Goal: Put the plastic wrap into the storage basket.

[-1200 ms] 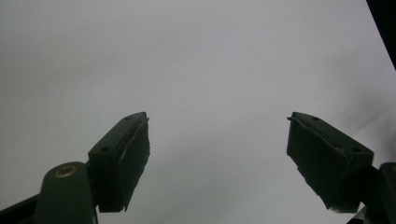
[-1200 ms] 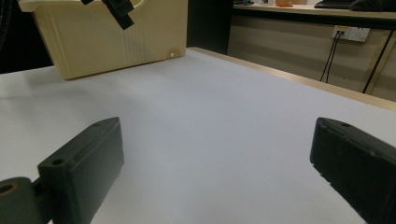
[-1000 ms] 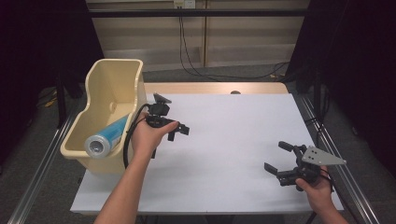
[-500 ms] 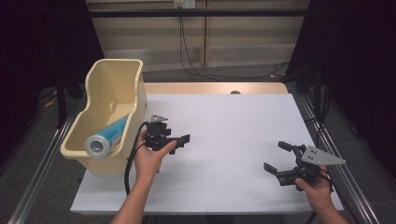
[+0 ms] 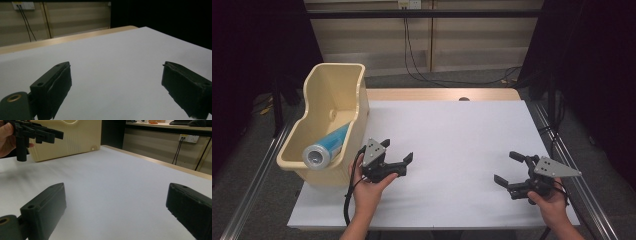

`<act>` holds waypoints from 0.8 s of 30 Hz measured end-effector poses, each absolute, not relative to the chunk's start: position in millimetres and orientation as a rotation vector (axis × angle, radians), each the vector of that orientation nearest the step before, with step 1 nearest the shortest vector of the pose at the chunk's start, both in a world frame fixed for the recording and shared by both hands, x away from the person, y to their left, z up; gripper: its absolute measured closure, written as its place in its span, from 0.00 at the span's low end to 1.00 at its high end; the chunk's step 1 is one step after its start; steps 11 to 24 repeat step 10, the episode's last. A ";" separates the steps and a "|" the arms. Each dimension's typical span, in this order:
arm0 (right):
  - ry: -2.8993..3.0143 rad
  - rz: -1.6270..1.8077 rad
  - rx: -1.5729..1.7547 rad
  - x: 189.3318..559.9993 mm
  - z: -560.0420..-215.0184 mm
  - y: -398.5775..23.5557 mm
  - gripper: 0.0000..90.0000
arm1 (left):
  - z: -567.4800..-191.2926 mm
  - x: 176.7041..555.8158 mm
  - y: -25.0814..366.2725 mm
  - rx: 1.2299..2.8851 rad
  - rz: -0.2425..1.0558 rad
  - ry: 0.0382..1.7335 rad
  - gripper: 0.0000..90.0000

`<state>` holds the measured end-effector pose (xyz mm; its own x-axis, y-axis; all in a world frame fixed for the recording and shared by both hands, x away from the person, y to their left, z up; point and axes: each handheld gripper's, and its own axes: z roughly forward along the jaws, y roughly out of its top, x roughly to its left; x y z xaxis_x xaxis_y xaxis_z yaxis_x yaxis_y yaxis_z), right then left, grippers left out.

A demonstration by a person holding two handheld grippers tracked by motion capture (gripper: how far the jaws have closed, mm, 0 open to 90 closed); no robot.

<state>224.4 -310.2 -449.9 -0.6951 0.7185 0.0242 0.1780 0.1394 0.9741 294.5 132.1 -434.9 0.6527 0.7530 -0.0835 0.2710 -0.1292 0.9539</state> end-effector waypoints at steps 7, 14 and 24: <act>1.971 1.574 0.857 224.5 -449.5 -309.0 0.03 | -440.0 291.7 133.4 1.721 0.502 0.842 0.07; 1.971 1.573 0.855 224.8 -449.7 -309.4 0.02 | -440.4 291.1 133.1 1.711 0.504 0.837 0.07; 1.971 1.573 0.855 224.8 -449.7 -309.4 0.02 | -440.4 291.1 133.1 1.711 0.504 0.837 0.07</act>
